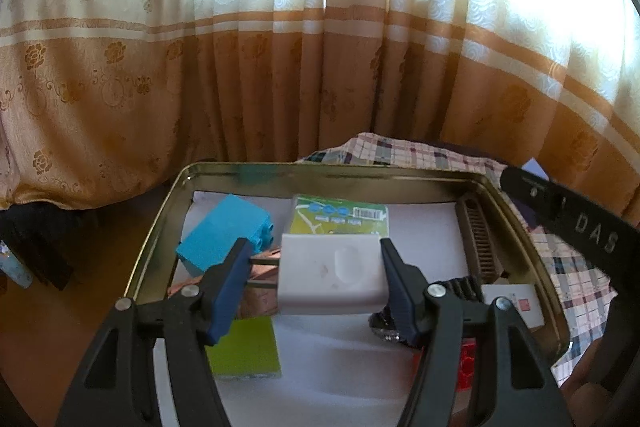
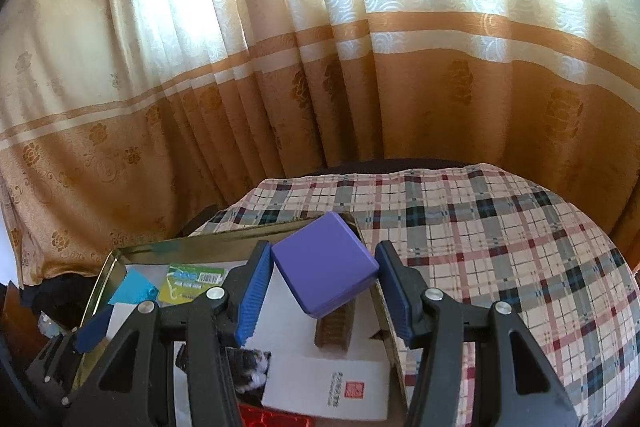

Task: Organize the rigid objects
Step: 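Lower charger into tin with left gripper while right gripper lowers cube, both open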

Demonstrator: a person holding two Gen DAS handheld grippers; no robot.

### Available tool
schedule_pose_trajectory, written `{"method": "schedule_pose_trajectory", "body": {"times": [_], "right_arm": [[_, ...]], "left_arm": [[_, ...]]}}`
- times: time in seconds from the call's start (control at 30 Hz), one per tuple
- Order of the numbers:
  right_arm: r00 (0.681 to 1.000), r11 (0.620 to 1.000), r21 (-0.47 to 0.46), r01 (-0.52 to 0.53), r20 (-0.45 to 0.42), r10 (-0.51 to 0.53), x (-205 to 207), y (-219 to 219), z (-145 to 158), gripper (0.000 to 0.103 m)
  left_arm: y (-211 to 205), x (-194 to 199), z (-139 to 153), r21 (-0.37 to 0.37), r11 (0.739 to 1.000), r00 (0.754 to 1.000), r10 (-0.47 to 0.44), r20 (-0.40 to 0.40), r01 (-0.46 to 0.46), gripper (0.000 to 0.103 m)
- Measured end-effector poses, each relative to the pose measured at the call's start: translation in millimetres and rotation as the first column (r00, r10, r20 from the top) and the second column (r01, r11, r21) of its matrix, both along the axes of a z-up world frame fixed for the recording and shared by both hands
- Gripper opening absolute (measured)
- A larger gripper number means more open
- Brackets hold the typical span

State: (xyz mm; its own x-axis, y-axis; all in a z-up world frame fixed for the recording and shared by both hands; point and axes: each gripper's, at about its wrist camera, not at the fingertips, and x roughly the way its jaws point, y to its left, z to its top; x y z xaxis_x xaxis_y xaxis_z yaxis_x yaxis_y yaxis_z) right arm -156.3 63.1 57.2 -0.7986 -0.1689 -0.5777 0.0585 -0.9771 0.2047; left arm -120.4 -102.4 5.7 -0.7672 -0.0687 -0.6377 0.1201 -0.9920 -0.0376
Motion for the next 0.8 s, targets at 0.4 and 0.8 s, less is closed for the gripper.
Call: {"method": "schedule_pose_trajectory", "body": {"times": [0.4,0.8], "right_arm": [[0.996,1.000,-0.011,0.011,0.088,-0.010,-23,-6,-11,0.056],[0.982,0.999,0.038,-0.005,0.188,-0.002,-42,-15,-26,0.056]], "left_arm": [[7,-18,-1,-0.054,0.999,0.999,0.002,0.036,0.000,0.064],[21,-34,-9,-0.167,0.986,0.993,0.014,0.116,0.006,0.064]]}}
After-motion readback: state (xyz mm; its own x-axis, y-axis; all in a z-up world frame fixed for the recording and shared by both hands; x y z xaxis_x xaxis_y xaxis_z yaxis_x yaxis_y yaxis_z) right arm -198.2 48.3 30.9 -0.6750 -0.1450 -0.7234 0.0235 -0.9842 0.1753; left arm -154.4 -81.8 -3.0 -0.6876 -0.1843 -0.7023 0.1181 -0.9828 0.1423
